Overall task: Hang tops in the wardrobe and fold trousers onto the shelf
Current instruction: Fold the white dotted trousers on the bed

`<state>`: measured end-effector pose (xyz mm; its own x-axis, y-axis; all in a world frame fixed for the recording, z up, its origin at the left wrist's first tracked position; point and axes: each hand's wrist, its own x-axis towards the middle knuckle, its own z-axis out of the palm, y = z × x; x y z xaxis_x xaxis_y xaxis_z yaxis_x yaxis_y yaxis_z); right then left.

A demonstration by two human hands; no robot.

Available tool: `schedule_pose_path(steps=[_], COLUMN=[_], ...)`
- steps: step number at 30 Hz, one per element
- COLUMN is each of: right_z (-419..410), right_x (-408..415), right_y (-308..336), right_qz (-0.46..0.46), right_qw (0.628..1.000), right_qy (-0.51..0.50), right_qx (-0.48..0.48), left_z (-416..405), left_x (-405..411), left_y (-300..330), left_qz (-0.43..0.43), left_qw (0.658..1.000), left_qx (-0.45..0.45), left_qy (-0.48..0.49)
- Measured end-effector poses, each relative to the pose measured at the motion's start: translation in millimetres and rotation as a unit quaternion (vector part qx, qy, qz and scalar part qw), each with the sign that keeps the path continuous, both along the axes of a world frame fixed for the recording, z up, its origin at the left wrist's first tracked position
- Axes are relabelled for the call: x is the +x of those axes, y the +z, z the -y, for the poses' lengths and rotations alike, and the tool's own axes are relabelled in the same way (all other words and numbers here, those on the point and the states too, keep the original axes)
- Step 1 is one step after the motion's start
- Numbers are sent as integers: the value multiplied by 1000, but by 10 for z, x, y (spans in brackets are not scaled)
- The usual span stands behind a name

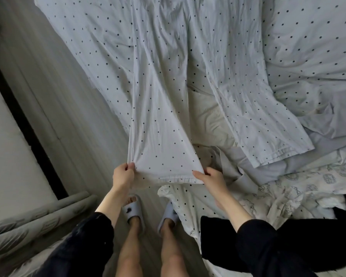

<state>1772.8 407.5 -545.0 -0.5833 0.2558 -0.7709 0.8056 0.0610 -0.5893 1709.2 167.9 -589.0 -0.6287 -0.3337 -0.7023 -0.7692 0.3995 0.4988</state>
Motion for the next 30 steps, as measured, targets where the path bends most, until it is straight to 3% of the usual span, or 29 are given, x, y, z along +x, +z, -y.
schedule_pose_path(steps=[6, 11, 15, 22, 27, 30], right_z=[40, 240, 385, 505, 489, 342], right_x=[15, -111, -213, -359, -316, -153], right_y=[-120, -337, -442, -344, -285, -218], right_qz=[23, 31, 73, 107, 87, 43], right_qw=[999, 999, 997, 992, 995, 998], right_qy=[-26, 10, -20, 14, -13, -36], right_qx=[-2, 21, -6, -65, -38, 36], left_z=[177, 430, 577, 698, 776, 717], left_x=[-70, -45, -62, -141, -169, -106], left_y=[17, -63, -75, 15, 120, 200], left_qz=[-40, -51, -53, -35, -17, -2], left_qw=[996, 994, 995, 999, 1000, 999], left_qx=[-77, -91, -84, -38, -11, 5], left_qy=[-28, -18, -18, 19, 1, -43])
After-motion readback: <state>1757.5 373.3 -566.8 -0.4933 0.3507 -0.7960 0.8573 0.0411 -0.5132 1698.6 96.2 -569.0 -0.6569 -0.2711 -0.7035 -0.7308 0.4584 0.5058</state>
